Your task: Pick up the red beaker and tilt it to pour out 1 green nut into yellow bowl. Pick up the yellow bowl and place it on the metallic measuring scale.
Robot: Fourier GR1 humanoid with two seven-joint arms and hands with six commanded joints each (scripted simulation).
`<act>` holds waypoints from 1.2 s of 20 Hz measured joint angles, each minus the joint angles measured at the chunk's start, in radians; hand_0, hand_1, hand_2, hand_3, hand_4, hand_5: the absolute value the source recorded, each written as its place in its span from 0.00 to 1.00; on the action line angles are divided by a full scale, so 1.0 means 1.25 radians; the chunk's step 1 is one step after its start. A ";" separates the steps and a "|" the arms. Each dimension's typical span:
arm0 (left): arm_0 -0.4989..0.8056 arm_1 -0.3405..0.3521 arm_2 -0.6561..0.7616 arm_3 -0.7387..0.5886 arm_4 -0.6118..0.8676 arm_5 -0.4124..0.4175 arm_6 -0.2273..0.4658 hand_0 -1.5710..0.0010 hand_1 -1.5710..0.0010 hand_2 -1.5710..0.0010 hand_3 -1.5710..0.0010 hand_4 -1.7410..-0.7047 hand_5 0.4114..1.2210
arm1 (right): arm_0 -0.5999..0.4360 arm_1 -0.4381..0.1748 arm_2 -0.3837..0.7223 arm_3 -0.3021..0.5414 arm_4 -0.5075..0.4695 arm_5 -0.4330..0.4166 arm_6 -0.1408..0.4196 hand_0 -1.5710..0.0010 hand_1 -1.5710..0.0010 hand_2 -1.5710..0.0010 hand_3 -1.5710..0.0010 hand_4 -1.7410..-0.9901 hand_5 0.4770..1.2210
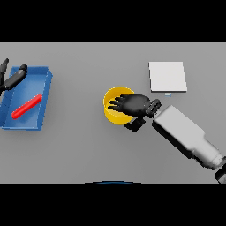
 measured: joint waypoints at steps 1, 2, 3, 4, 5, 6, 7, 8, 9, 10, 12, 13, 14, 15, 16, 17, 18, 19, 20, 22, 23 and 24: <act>-0.002 0.001 0.001 0.005 -0.001 0.000 0.001 1.00 1.00 1.00 1.00 0.99 0.34 | -0.009 0.006 0.001 0.012 -0.001 0.010 0.004 1.00 1.00 1.00 1.00 0.59 0.37; 0.000 0.006 0.006 0.002 0.003 0.000 -0.004 1.00 1.00 1.00 1.00 0.99 0.34 | -0.011 0.009 -0.002 0.013 -0.006 0.018 0.010 1.00 1.00 1.00 1.00 0.58 0.38; 0.006 0.007 0.008 0.000 0.007 -0.002 -0.011 1.00 1.00 1.00 1.00 0.99 0.34 | -0.008 0.016 -0.009 0.007 -0.016 0.026 0.015 1.00 1.00 1.00 0.99 0.56 0.42; 0.002 0.012 0.010 0.000 0.007 -0.002 -0.001 1.00 1.00 1.00 1.00 0.99 0.34 | -0.006 0.017 -0.015 0.020 -0.019 0.029 0.028 1.00 0.99 0.99 0.97 0.54 0.45; 0.007 0.010 0.008 0.005 0.005 -0.003 -0.009 1.00 1.00 1.00 1.00 0.99 0.34 | -0.002 0.026 -0.013 0.018 -0.021 0.033 0.033 0.93 0.94 0.94 0.94 0.51 0.49; 0.006 0.014 0.008 0.000 0.003 -0.003 -0.011 1.00 1.00 1.00 1.00 0.99 0.35 | -0.010 0.031 -0.017 0.027 -0.022 0.036 0.032 0.82 0.85 0.89 0.89 0.47 0.53; -0.002 0.014 0.011 0.005 0.004 -0.003 -0.005 1.00 1.00 1.00 1.00 0.99 0.35 | -0.010 0.026 -0.015 0.029 -0.019 0.036 0.025 0.65 0.70 0.80 0.83 0.43 0.63; -0.010 0.006 0.010 0.014 0.005 -0.006 0.000 1.00 1.00 1.00 1.00 0.99 0.35 | -0.010 0.027 -0.008 0.031 -0.010 0.030 0.026 0.52 0.56 0.70 0.78 0.38 0.70; -0.003 0.005 0.011 0.016 0.008 -0.009 -0.006 1.00 1.00 1.00 1.00 0.99 0.35 | -0.017 0.024 -0.003 0.041 -0.007 0.023 0.004 0.42 0.45 0.56 0.71 0.31 0.76; -0.006 0.004 0.012 0.018 0.007 -0.010 -0.007 1.00 1.00 1.00 1.00 0.99 0.35 | -0.011 0.016 -0.003 0.035 -0.013 0.014 -0.013 0.33 0.36 0.45 0.63 0.25 0.81; 0.002 0.011 0.013 0.012 0.006 -0.010 -0.018 1.00 1.00 1.00 1.00 0.98 0.35 | -0.005 0.011 -0.005 0.022 -0.022 0.024 -0.019 0.21 0.23 0.29 0.47 0.17 0.88; 0.003 0.008 0.012 0.008 0.009 -0.010 -0.020 1.00 1.00 1.00 1.00 0.98 0.35 | -0.008 0.005 -0.006 0.023 -0.021 0.024 -0.026 0.17 0.18 0.26 0.40 0.14 0.90; 0.000 0.017 0.014 0.005 0.007 -0.009 -0.013 1.00 1.00 1.00 1.00 0.98 0.35 | -0.007 0.005 -0.005 0.019 -0.022 0.022 -0.019 0.14 0.15 0.24 0.34 0.11 0.92; 0.004 0.019 0.013 -0.005 0.009 -0.008 -0.013 1.00 1.00 1.00 1.00 0.98 0.35 | -0.006 0.005 -0.002 0.021 -0.019 0.008 -0.022 0.11 0.12 0.22 0.29 0.09 0.94; -0.002 0.018 0.012 0.000 0.007 -0.010 -0.010 1.00 1.00 1.00 1.00 0.98 0.35 | -0.011 0.007 0.001 0.025 -0.018 0.006 -0.024 0.09 0.09 0.21 0.25 0.07 0.95; -0.003 0.013 0.010 0.006 0.004 -0.011 -0.012 1.00 1.00 1.00 1.00 0.99 0.35 | -0.006 0.002 -0.001 0.018 -0.020 0.002 -0.022 0.07 0.07 0.19 0.22 0.06 0.96; -0.006 0.010 0.009 0.014 0.004 -0.015 -0.009 1.00 1.00 1.00 1.00 0.99 0.35 | -0.005 0.006 -0.001 0.015 -0.018 -0.003 -0.008 0.06 0.06 0.18 0.22 0.04 0.97; 0.000 0.011 0.008 0.011 0.004 -0.016 -0.016 1.00 1.00 1.00 1.00 0.99 0.35 | 0.002 -0.002 -0.003 0.011 -0.021 -0.017 -0.019 0.04 0.05 0.17 0.20 0.04 0.97; -0.001 0.016 0.009 0.009 0.004 -0.018 -0.013 1.00 1.00 1.00 1.00 0.99 0.35 | -0.002 -0.006 -0.009 0.010 -0.027 -0.008 -0.017 0.04 0.04 0.16 0.18 0.03 0.98; -0.004 0.016 0.009 0.009 0.006 -0.023 -0.010 1.00 1.00 1.00 1.00 0.99 0.35 | -0.002 -0.003 -0.015 0.007 -0.032 -0.011 -0.010 0.02 0.02 0.16 0.16 0.02 0.99; 0.000 0.013 0.008 0.005 0.007 -0.018 -0.008 1.00 1.00 1.00 1.00 0.99 0.35 | 0.000 -0.008 -0.019 -0.001 -0.036 -0.008 -0.005 0.02 0.02 0.15 0.15 0.01 0.99; -0.003 0.012 0.006 0.006 0.005 -0.018 -0.006 1.00 1.00 1.00 1.00 0.99 0.35 | -0.009 -0.013 -0.032 -0.008 -0.045 0.000 -0.003 0.01 0.02 0.15 0.15 0.01 0.99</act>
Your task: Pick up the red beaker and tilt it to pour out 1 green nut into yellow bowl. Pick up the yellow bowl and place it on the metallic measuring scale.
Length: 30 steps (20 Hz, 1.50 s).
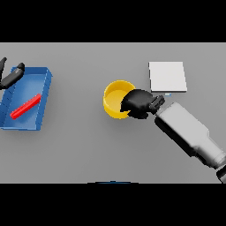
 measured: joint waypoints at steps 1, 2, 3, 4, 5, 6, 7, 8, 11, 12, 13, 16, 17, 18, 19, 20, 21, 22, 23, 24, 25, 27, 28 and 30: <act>0.001 0.005 0.004 -0.006 0.004 0.002 0.002 1.00 1.00 1.00 1.00 0.98 0.35 | -0.004 -0.008 -0.012 -0.012 -0.011 0.015 0.007 0.01 0.01 0.14 0.16 0.01 0.99; 0.003 -0.003 0.000 0.003 0.002 0.002 0.003 1.00 1.00 1.00 1.00 0.98 0.35 | 0.001 -0.015 -0.021 -0.033 -0.021 0.029 0.015 0.01 0.01 0.12 0.18 0.01 0.99; 0.001 -0.001 0.003 0.000 0.003 0.004 0.005 1.00 1.00 1.00 1.00 0.98 0.35 | 0.006 -0.022 -0.028 -0.057 -0.028 0.045 0.029 0.01 0.01 0.10 0.20 0.01 1.00; 0.008 0.000 0.000 -0.005 0.001 0.008 0.000 1.00 1.00 1.00 1.00 0.98 0.35 | 0.008 -0.033 -0.036 -0.077 -0.034 0.055 0.031 0.01 0.01 0.09 0.22 0.00 1.00; -0.001 -0.004 -0.002 0.001 -0.001 0.005 0.009 1.00 1.00 1.00 1.00 0.98 0.34 | 0.003 -0.045 -0.047 -0.089 -0.039 0.062 0.031 0.00 0.01 0.09 0.23 0.00 1.00; -0.006 -0.002 -0.001 0.000 -0.002 0.005 0.012 1.00 1.00 1.00 1.00 0.99 0.34 | -0.008 -0.057 -0.066 -0.103 -0.048 0.070 0.039 0.00 0.00 0.09 0.24 0.00 1.00; -0.003 0.003 -0.006 -0.011 -0.007 0.007 0.014 1.00 1.00 1.00 1.00 0.99 0.34 | -0.012 -0.072 -0.076 -0.106 -0.044 0.066 0.045 0.00 0.00 0.07 0.25 0.00 1.00; 0.002 0.011 -0.005 -0.015 -0.005 0.004 0.012 1.00 1.00 1.00 1.00 0.99 0.34 | -0.010 -0.076 -0.086 -0.108 -0.041 0.058 0.062 0.00 0.00 0.06 0.26 0.00 1.00; 0.007 0.005 -0.007 -0.029 0.000 0.012 0.020 1.00 1.00 1.00 1.00 0.98 0.34 | -0.005 -0.083 -0.098 -0.119 -0.046 0.053 0.062 0.01 0.00 0.03 0.26 0.00 1.00; 0.004 0.008 -0.003 -0.027 -0.002 0.013 0.013 1.00 1.00 1.00 1.00 0.98 0.35 | -0.008 -0.088 -0.105 -0.116 -0.044 0.054 0.067 0.00 0.00 0.03 0.26 0.00 1.00; 0.001 0.008 -0.003 -0.015 -0.005 0.009 0.010 1.00 1.00 1.00 1.00 0.98 0.35 | -0.016 -0.084 -0.111 -0.095 -0.034 0.036 0.084 0.00 0.00 0.04 0.26 0.00 1.00; 0.005 0.010 -0.003 -0.020 -0.003 0.007 0.010 1.00 1.00 1.00 1.00 0.98 0.37 | -0.025 -0.110 -0.128 -0.067 -0.029 0.004 0.058 0.00 0.00 0.02 0.27 0.00 1.00; 0.001 0.012 -0.002 -0.023 -0.002 0.006 0.013 1.00 1.00 1.00 1.00 0.98 0.38 | -0.033 -0.117 -0.141 -0.049 -0.029 -0.009 0.053 0.00 0.00 0.02 0.27 0.00 1.00; -0.004 0.015 -0.001 -0.028 0.002 0.006 0.028 1.00 1.00 1.00 1.00 0.98 0.38 | -0.040 -0.111 -0.148 -0.024 -0.027 -0.023 0.060 0.00 0.00 0.02 0.27 0.00 1.00; -0.002 0.016 -0.001 -0.031 0.003 0.007 0.033 1.00 1.00 1.00 1.00 0.98 0.38 | -0.043 -0.115 -0.159 -0.001 -0.031 -0.029 0.054 0.00 0.00 0.03 0.27 0.00 1.00; 0.003 0.021 -0.002 -0.039 0.003 0.011 0.038 1.00 1.00 1.00 1.00 0.97 0.39 | -0.045 -0.121 -0.165 0.016 -0.031 -0.036 0.050 0.00 0.00 0.02 0.27 0.00 1.00; 0.000 0.018 -0.002 -0.032 0.003 0.008 0.041 1.00 1.00 1.00 1.00 0.97 0.39 | -0.054 -0.120 -0.173 0.045 -0.029 -0.046 0.055 0.00 0.00 0.02 0.27 0.00 1.00; 0.001 0.019 0.000 -0.029 0.006 0.005 0.044 1.00 1.00 1.00 1.00 0.97 0.39 | -0.064 -0.119 -0.176 0.069 -0.024 -0.061 0.051 0.00 0.00 0.02 0.27 0.00 1.00; 0.009 0.016 -0.004 -0.041 0.006 0.015 0.044 1.00 1.00 1.00 1.00 0.97 0.40 | -0.066 -0.127 -0.180 0.083 -0.024 -0.071 0.032 0.00 0.00 0.02 0.27 0.00 1.00; 0.009 0.015 -0.003 -0.044 0.005 0.018 0.040 1.00 1.00 1.00 1.00 0.97 0.40 | -0.067 -0.129 -0.184 0.104 -0.020 -0.088 0.020 0.00 0.00 0.01 0.27 0.00 1.00; 0.005 0.020 0.000 -0.040 0.006 0.016 0.043 1.00 1.00 1.00 1.00 0.97 0.40 | -0.071 -0.124 -0.189 0.125 -0.014 -0.100 0.040 0.00 0.00 0.02 0.27 0.00 1.00; 0.012 0.032 -0.002 -0.053 0.002 0.019 0.048 1.00 1.00 1.00 1.00 0.98 0.40 | -0.079 -0.123 -0.198 0.194 -0.007 -0.127 0.032 0.00 0.00 0.03 0.26 0.00 1.00; 0.012 0.035 -0.005 -0.056 0.000 0.015 0.052 1.00 1.00 1.00 1.00 0.99 0.39 | -0.079 -0.122 -0.203 0.217 -0.007 -0.140 0.026 0.00 0.00 0.05 0.26 0.00 1.00; 0.013 0.037 -0.004 -0.060 0.003 0.018 0.057 1.00 1.00 1.00 1.00 0.98 0.38 | -0.087 -0.115 -0.210 0.257 -0.006 -0.160 0.013 0.00 0.00 0.06 0.21 0.00 1.00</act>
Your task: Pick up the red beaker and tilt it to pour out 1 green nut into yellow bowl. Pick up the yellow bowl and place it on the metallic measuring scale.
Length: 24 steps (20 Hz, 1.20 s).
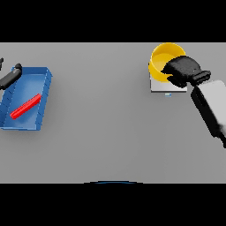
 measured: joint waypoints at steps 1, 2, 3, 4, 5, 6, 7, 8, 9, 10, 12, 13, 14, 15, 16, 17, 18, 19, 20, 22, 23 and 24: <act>-0.002 -0.005 -0.001 0.003 0.000 -0.002 0.001 1.00 1.00 1.00 1.00 0.98 0.37 | -0.009 0.002 -0.004 0.032 0.005 -0.008 -0.003 0.00 0.00 0.07 0.19 0.00 1.00; -0.001 -0.003 0.001 0.001 0.002 -0.001 -0.001 1.00 1.00 1.00 1.00 0.98 0.37 | -0.009 0.007 -0.007 0.055 0.005 -0.013 -0.003 0.00 0.00 0.08 0.18 0.00 1.00; 0.008 -0.003 0.000 -0.001 0.003 0.003 0.000 1.00 1.00 1.00 1.00 0.98 0.37 | -0.009 0.013 -0.012 0.074 0.002 -0.021 -0.009 0.00 0.00 0.08 0.16 0.00 1.00; -0.006 -0.007 -0.002 0.004 -0.001 -0.002 0.003 1.00 1.00 1.00 1.00 0.98 0.37 | -0.020 0.014 -0.019 0.095 -0.002 -0.018 -0.016 0.00 0.00 0.09 0.15 0.00 1.00; -0.004 -0.007 -0.003 0.004 -0.001 0.000 0.001 1.00 1.00 1.00 1.00 0.98 0.37 | -0.024 0.020 -0.021 0.113 -0.001 -0.021 -0.015 0.00 0.00 0.10 0.14 0.00 1.00; 0.002 -0.006 -0.005 -0.003 -0.001 0.003 0.007 1.00 1.00 1.00 1.00 0.98 0.37 | -0.025 0.023 -0.023 0.120 -0.003 -0.021 -0.020 0.01 0.00 0.11 0.13 0.00 1.00; -0.001 -0.007 -0.003 -0.002 0.000 0.003 0.004 1.00 1.00 1.00 1.00 0.98 0.37 | -0.029 0.029 -0.027 0.138 -0.005 -0.021 -0.021 0.01 0.00 0.11 0.10 0.00 1.00; 0.002 -0.014 -0.004 -0.002 0.000 0.009 0.001 1.00 1.00 1.00 1.00 0.98 0.37 | -0.032 0.028 -0.032 0.145 -0.010 -0.015 -0.031 0.03 0.00 0.12 0.08 0.00 1.00; -0.001 -0.018 -0.006 0.001 -0.003 0.012 0.004 1.00 1.00 1.00 1.00 0.98 0.37 | -0.032 0.033 -0.035 0.158 -0.011 -0.013 -0.027 0.06 0.00 0.13 0.07 0.00 1.00; 0.001 -0.011 -0.005 0.006 -0.004 0.006 0.005 1.00 1.00 1.00 1.00 0.98 0.37 | -0.034 0.040 -0.040 0.172 -0.014 -0.010 -0.022 0.10 0.00 0.13 0.05 0.00 1.00; 0.000 -0.008 -0.003 0.000 -0.001 0.002 0.003 1.00 1.00 1.00 1.00 0.98 0.37 | -0.049 0.046 -0.042 0.202 -0.006 -0.015 -0.027 0.11 0.00 0.12 0.13 0.00 1.00; -0.001 -0.005 -0.001 0.008 -0.001 -0.001 0.003 1.00 1.00 1.00 1.00 0.98 0.38 | -0.053 0.046 -0.042 0.204 -0.005 -0.006 -0.028 0.15 0.07 0.09 0.24 0.00 1.00; 0.000 -0.008 0.001 0.013 0.004 -0.006 0.003 1.00 1.00 1.00 1.00 0.98 0.38 | -0.053 0.046 -0.048 0.209 -0.009 -0.002 -0.036 0.28 0.16 0.15 0.33 0.05 1.00; -0.003 -0.013 -0.001 0.015 0.004 -0.010 0.001 1.00 1.00 1.00 1.00 0.97 0.38 | -0.052 0.046 -0.051 0.211 -0.011 0.000 -0.047 0.43 0.27 0.24 0.40 0.11 0.89; -0.012 -0.013 0.002 0.023 0.002 -0.009 0.001 1.00 1.00 1.00 1.00 0.97 0.39 | -0.057 0.045 -0.056 0.213 -0.015 0.006 -0.042 0.54 0.38 0.34 0.47 0.16 0.80; -0.017 -0.019 0.000 0.025 0.000 -0.007 0.004 1.00 1.00 1.00 1.00 0.97 0.39 | -0.056 0.049 -0.060 0.217 -0.018 0.008 -0.034 0.63 0.47 0.42 0.53 0.20 0.72; -0.014 -0.025 -0.004 0.026 -0.001 -0.009 0.001 1.00 1.00 1.00 1.00 0.98 0.39 | -0.053 0.045 -0.060 0.223 -0.018 0.010 -0.038 0.71 0.55 0.49 0.57 0.24 0.66; -0.016 -0.028 -0.005 0.031 -0.005 -0.008 -0.002 1.00 1.00 1.00 1.00 0.98 0.38 | -0.054 0.048 -0.057 0.221 -0.015 0.016 -0.025 0.76 0.63 0.56 0.61 0.27 0.61; -0.010 -0.030 -0.005 0.030 -0.002 -0.008 -0.006 1.00 1.00 1.00 1.00 0.98 0.37 | -0.059 0.044 -0.055 0.224 -0.013 0.021 -0.030 0.81 0.70 0.62 0.64 0.30 0.57; -0.012 -0.028 -0.003 0.033 -0.003 -0.007 -0.005 1.00 1.00 1.00 1.00 0.98 0.36 | -0.057 0.038 -0.044 0.219 -0.005 0.021 -0.045 0.88 0.81 0.72 0.69 0.34 0.51; -0.017 -0.029 -0.002 0.037 -0.003 -0.009 0.000 1.00 1.00 1.00 1.00 0.98 0.36 | -0.058 0.035 -0.038 0.218 0.000 0.023 -0.055 0.90 0.84 0.76 0.71 0.36 0.49; -0.020 -0.034 -0.005 0.038 -0.005 -0.008 0.001 1.00 1.00 1.00 1.00 0.98 0.36 | -0.058 0.034 -0.035 0.218 0.002 0.019 -0.064 0.92 0.88 0.80 0.74 0.38 0.47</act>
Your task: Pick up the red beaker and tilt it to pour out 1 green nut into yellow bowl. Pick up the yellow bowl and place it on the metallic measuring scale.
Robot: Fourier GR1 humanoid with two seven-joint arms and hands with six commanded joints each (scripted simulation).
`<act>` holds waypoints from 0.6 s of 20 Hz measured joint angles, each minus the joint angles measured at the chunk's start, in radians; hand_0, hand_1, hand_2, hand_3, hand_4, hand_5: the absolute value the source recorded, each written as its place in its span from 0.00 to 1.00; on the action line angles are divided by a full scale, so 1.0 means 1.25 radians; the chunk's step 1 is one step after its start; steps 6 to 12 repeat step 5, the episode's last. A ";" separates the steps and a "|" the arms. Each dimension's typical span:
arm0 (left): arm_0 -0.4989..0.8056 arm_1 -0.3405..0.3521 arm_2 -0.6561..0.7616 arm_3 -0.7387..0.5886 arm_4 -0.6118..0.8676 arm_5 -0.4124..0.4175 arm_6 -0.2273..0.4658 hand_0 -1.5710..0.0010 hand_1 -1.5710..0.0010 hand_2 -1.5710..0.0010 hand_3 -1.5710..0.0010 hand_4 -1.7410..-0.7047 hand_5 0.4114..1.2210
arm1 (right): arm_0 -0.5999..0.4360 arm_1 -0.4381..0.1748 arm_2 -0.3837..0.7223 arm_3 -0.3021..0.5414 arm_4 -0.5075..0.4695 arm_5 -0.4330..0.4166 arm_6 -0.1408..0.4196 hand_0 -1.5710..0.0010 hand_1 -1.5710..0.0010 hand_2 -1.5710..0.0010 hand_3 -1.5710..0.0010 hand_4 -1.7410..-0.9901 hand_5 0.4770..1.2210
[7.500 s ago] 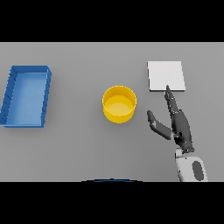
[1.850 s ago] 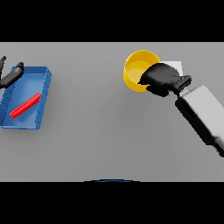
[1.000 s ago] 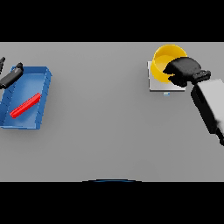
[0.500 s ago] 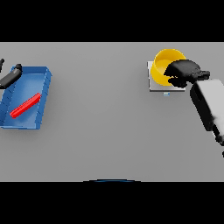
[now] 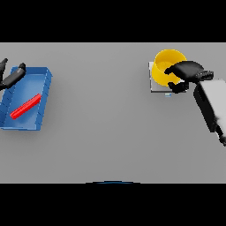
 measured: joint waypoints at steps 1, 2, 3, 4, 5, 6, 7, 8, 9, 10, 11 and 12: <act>0.003 0.003 0.001 0.000 -0.001 -0.001 -0.007 1.00 1.00 1.00 1.00 0.98 0.35 | -0.003 0.003 0.003 0.004 0.004 0.003 0.010 0.94 0.90 0.84 0.76 0.40 0.45; 0.009 0.011 0.006 -0.001 0.003 -0.003 -0.013 1.00 1.00 1.00 1.00 0.98 0.35 | -0.004 0.010 0.003 0.017 0.006 0.002 0.019 0.95 0.92 0.87 0.78 0.41 0.43; 0.009 0.008 0.005 0.003 0.004 -0.005 -0.011 1.00 1.00 1.00 1.00 0.99 0.35 | 0.001 0.010 0.002 0.013 0.004 0.004 0.024 0.96 0.94 0.90 0.79 0.42 0.41; 0.010 0.008 0.002 0.001 0.000 -0.001 -0.009 1.00 1.00 1.00 1.00 0.99 0.35 | 0.001 0.007 -0.002 0.013 0.001 0.009 0.028 0.97 0.95 0.92 0.81 0.44 0.40; 0.006 0.012 0.003 -0.001 0.000 -0.006 -0.010 1.00 1.00 1.00 1.00 0.99 0.35 | 0.008 0.009 -0.004 0.009 -0.002 0.010 0.034 0.97 0.96 0.93 0.83 0.44 0.38; 0.006 0.012 0.003 -0.001 0.000 -0.006 -0.010 1.00 1.00 1.00 1.00 0.99 0.35 | 0.008 0.009 -0.004 0.009 -0.002 0.010 0.034 0.97 0.96 0.93 0.83 0.44 0.38; 0.006 0.012 0.003 -0.001 0.000 -0.006 -0.010 1.00 1.00 1.00 1.00 0.99 0.35 | 0.008 0.009 -0.004 0.009 -0.002 0.010 0.034 0.97 0.96 0.93 0.83 0.44 0.38; 0.006 0.012 0.003 -0.001 0.000 -0.006 -0.010 1.00 1.00 1.00 1.00 0.99 0.35 | 0.008 0.009 -0.004 0.009 -0.002 0.010 0.034 0.97 0.96 0.93 0.83 0.44 0.38; 0.006 0.012 0.003 -0.001 0.000 -0.006 -0.010 1.00 1.00 1.00 1.00 0.99 0.35 | 0.008 0.009 -0.004 0.009 -0.002 0.010 0.034 0.97 0.96 0.93 0.83 0.44 0.38; 0.006 0.012 0.003 -0.001 0.000 -0.006 -0.010 1.00 1.00 1.00 1.00 0.99 0.35 | 0.008 0.009 -0.004 0.009 -0.002 0.010 0.034 0.97 0.96 0.93 0.83 0.44 0.38; 0.006 0.012 0.003 -0.001 0.000 -0.006 -0.010 1.00 1.00 1.00 1.00 0.99 0.35 | 0.008 0.009 -0.004 0.009 -0.002 0.010 0.034 0.97 0.96 0.93 0.83 0.44 0.38; 0.006 0.012 0.003 -0.001 0.000 -0.006 -0.010 1.00 1.00 1.00 1.00 0.99 0.35 | 0.008 0.009 -0.004 0.009 -0.002 0.010 0.034 0.97 0.96 0.93 0.83 0.44 0.38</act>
